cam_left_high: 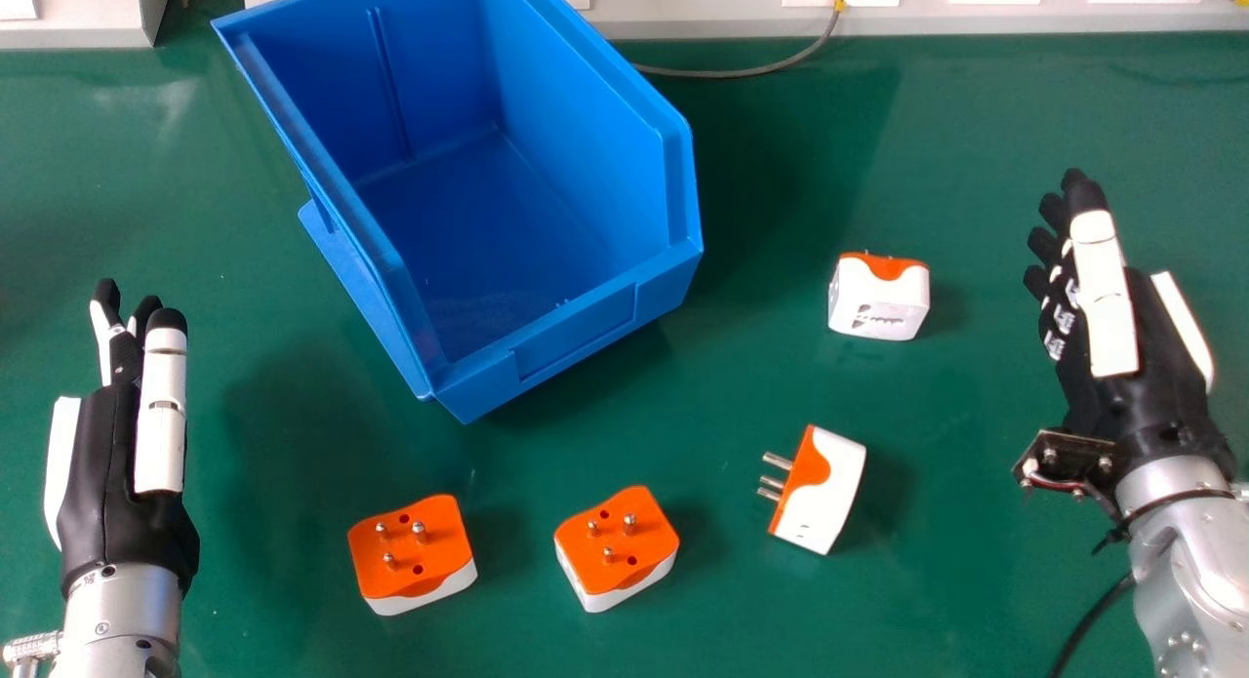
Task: Pick all objects and put in blue box
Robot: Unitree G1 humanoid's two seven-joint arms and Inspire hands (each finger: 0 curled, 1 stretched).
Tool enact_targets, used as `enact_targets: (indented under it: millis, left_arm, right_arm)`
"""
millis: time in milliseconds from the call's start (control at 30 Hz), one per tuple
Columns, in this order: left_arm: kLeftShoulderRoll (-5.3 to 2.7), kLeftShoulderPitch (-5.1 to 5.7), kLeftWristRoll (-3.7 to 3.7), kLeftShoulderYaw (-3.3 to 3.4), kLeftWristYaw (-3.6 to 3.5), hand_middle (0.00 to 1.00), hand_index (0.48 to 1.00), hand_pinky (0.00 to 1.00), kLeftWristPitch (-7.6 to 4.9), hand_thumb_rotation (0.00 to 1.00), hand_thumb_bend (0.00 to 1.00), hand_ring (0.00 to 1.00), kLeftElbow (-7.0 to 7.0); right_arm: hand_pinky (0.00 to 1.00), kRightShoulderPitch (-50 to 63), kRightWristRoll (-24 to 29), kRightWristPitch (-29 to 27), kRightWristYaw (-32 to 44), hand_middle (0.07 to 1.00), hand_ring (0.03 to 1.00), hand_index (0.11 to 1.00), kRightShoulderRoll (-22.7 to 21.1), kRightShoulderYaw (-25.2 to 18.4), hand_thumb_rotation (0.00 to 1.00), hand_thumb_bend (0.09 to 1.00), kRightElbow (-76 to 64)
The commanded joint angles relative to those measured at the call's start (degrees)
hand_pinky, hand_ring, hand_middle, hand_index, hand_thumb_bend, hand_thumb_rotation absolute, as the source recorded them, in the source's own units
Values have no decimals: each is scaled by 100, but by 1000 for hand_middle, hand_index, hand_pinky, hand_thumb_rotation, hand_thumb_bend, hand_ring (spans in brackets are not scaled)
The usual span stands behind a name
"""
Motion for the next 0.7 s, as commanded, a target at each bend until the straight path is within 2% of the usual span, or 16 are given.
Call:
enact_targets:
  millis: [0, 133, 200, 267, 333, 400, 467, 567, 667]
  left_arm:
    - [-9, 42, 2, 34, 44, 1000, 1000, 1000, 24, 948, 252, 1000, -166]
    - [7, 71, 51, 17, 45, 1000, 1000, 1000, -47, 946, 255, 1000, -170]
    - [29, 56, 54, 18, 27, 1000, 1000, 1000, -73, 945, 254, 1000, -122]
    - [57, 58, 57, 14, -21, 1000, 1000, 1000, -120, 944, 248, 1000, -73]
    - [67, 75, 71, 8, -42, 1000, 1000, 1000, -126, 944, 247, 1000, -87]
    - [53, 85, 40, 24, -64, 1000, 1000, 1000, -127, 944, 262, 1000, -116]
    - [50, 54, 32, 38, -70, 1000, 1000, 1000, -141, 944, 256, 1000, -58]
    - [5, 6, 53, 17, -57, 1000, 1000, 1000, -218, 946, 256, 1000, 50]
    - [-75, -22, 143, -51, 30, 1000, 1000, 1000, -330, 965, 263, 1000, 148]
  right_arm:
    - [1000, -9, 12, -60, -38, 1000, 1000, 1000, -93, -27, 1000, 350, -235]
    - [1000, -10, 29, -17, -22, 1000, 1000, 1000, -104, -29, 1000, 349, -266]
    - [1000, -11, 63, -3, 5, 1000, 1000, 1000, -105, -45, 1000, 347, -265]
    - [1000, -10, 67, 14, -2, 1000, 1000, 1000, -103, -52, 1000, 342, -275]
    - [1000, 4, 60, 33, -14, 1000, 1000, 1000, -96, -47, 1000, 339, -311]
    - [1000, 20, -4, 41, -60, 1000, 1000, 1000, -100, -22, 1000, 337, -357]
    - [1000, 15, -61, 37, -106, 1000, 1000, 1000, -109, -8, 1000, 337, -343]
    - [1000, 4, -111, -14, -123, 1000, 1000, 1000, -137, -4, 1000, 335, -276]
    - [1000, 139, -245, -132, -152, 1000, 1000, 1000, -148, 34, 1000, 332, -380]
